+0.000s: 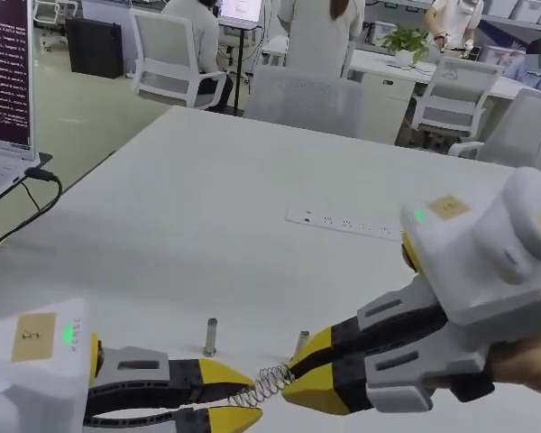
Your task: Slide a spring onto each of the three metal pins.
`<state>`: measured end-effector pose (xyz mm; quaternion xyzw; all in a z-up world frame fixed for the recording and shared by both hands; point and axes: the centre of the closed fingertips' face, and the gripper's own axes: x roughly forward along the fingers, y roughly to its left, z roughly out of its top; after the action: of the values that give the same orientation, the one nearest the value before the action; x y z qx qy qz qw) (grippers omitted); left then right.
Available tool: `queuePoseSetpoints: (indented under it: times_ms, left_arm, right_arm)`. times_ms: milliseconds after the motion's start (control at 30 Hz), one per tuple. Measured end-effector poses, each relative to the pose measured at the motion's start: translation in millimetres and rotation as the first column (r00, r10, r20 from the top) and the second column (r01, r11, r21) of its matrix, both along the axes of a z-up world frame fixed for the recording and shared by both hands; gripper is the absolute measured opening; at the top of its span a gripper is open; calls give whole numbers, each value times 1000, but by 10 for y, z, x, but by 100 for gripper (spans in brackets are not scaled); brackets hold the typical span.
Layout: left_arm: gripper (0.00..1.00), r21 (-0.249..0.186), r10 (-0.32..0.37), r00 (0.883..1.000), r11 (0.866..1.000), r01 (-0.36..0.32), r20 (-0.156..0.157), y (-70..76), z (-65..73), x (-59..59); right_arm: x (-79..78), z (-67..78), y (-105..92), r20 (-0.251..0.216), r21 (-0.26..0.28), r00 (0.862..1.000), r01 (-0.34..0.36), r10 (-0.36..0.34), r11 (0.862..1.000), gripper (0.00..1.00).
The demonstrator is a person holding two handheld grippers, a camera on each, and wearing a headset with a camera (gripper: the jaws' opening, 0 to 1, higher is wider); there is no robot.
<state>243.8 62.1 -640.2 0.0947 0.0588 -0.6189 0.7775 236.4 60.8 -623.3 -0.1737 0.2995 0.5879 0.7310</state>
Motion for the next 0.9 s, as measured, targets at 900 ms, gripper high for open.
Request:
queuePoseSetpoints:
  times_ms: [900]
  left_arm:
    - [2, -10, 18, 1000, 1000, -18, -19, 8, 12, 25]
  right_arm:
    - [-27, 9, 253, 47, -264, 970, -219, 239, 939, 12]
